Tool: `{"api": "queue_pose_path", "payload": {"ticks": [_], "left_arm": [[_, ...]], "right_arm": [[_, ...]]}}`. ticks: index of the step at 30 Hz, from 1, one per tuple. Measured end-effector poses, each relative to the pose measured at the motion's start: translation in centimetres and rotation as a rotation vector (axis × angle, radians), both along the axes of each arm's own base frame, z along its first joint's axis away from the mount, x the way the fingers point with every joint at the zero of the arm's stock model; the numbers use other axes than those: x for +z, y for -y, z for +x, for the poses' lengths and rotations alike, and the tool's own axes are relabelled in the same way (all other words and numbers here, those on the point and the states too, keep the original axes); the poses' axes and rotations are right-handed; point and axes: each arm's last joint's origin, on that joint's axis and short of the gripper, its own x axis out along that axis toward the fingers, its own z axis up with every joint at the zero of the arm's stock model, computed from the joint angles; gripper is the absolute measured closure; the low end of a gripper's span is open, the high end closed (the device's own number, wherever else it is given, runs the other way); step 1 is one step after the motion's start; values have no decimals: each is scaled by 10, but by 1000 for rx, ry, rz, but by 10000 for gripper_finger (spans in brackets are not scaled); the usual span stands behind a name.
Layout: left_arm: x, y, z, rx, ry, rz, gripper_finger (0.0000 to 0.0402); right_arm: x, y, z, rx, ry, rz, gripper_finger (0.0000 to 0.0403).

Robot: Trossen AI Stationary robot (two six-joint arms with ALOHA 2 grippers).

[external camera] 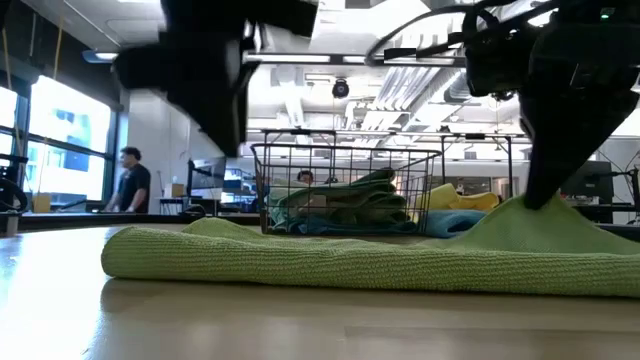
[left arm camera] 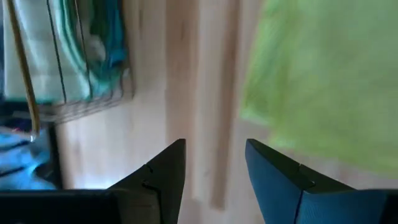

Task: Fold microfiber towels
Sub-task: Fold the green towel

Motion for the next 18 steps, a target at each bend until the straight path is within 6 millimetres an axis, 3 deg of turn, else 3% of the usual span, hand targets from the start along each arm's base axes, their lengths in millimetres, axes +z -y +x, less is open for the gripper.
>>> {"api": "queue_pose_path", "payload": {"ticks": [4,9,14,18], "left_arm": [[8,20,10,-104,136,-113,245],[-14,38,17,-231,202,-249,245],[-35,30,16,-203,222,-284,245],[-45,19,14,-175,193,-285,245]], "right_arm": [[6,-1,-4,-42,2,36,401],[19,-1,-9,-100,37,106,359],[36,-1,-16,-187,71,216,283],[41,-13,-26,-308,78,311,237]]}}
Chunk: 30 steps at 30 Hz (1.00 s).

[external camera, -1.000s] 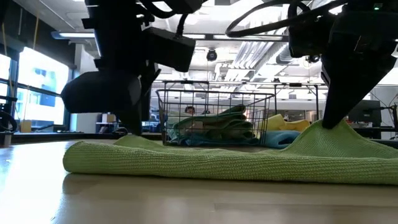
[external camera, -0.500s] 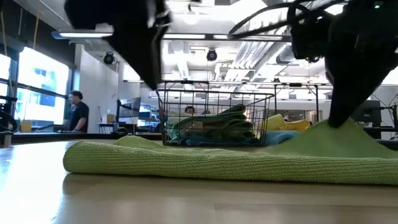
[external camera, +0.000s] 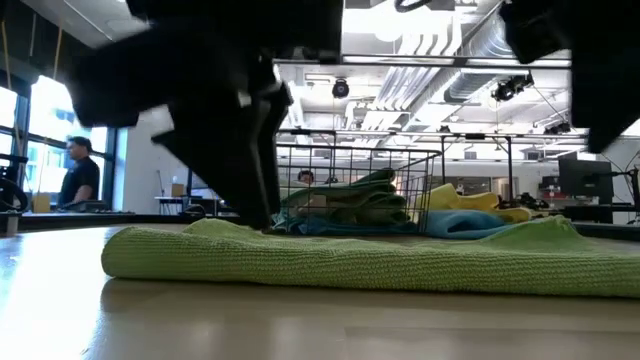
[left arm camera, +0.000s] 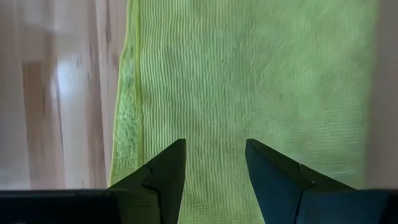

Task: Fold microfiber towels
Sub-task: Fold the green towel

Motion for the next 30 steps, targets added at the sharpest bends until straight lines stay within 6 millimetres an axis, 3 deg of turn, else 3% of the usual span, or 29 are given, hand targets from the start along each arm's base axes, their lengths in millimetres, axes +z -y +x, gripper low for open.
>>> {"api": "queue_pose_path", "payload": {"ticks": [8,15,20,30], "left_arm": [[-19,-7,-5,-20,-14,-26,245],[-23,-3,-5,-39,25,-68,245],[-23,2,-4,-57,42,-107,245],[-24,5,-4,-75,43,-137,245]], "right_arm": [[-18,-45,-12,-272,62,114,212],[-49,-58,-8,-485,50,117,195],[-68,-57,-6,-566,6,87,189],[-77,-45,3,-606,3,18,189]]}}
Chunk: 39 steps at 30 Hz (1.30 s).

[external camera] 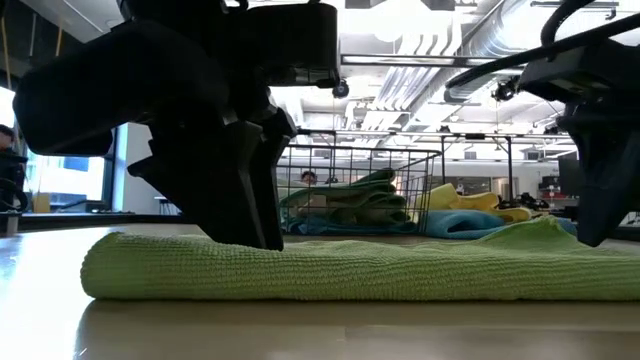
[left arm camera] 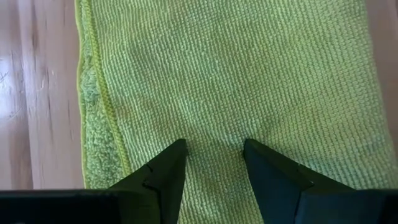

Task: Fold microfiber towels
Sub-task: Fold the green towel

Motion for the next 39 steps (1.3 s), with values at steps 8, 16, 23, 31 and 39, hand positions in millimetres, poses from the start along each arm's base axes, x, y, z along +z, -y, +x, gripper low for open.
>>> {"api": "queue_pose_path", "payload": {"ticks": [8,16,23,31,39], "left_arm": [[0,1,2,16,20,-21,245],[0,1,4,47,45,-44,245],[0,0,4,71,50,-53,245],[15,-2,2,70,27,-104,245],[39,-2,-2,178,85,-187,245]], "right_arm": [[-8,8,12,24,-30,9,208],[-11,5,11,52,-14,-13,293],[-11,3,12,92,14,-55,392],[-6,7,6,196,-90,-69,400],[18,21,-14,269,-242,-72,402]]}}
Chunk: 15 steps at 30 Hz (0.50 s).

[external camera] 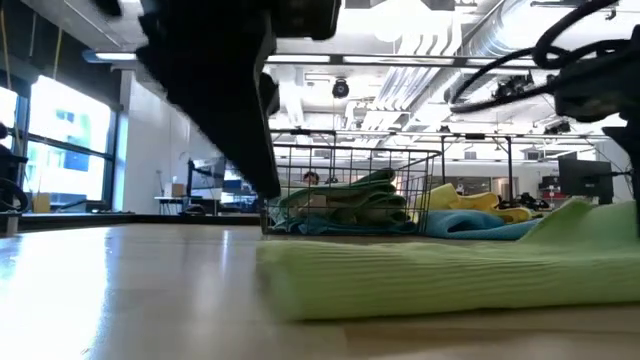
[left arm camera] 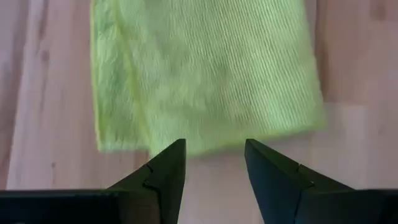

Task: Fold microfiber towels
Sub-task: Fold the green towel

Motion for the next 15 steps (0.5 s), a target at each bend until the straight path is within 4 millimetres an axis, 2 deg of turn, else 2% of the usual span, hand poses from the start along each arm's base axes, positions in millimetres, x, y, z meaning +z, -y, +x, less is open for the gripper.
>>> {"api": "queue_pose_path", "payload": {"ticks": [9,15], "left_arm": [[29,0,-6,80,65,-96,245],[52,-3,-12,83,125,-121,245]], "right_arm": [[24,16,-21,-6,-139,-5,402],[31,21,-17,-30,-106,34,402]]}}
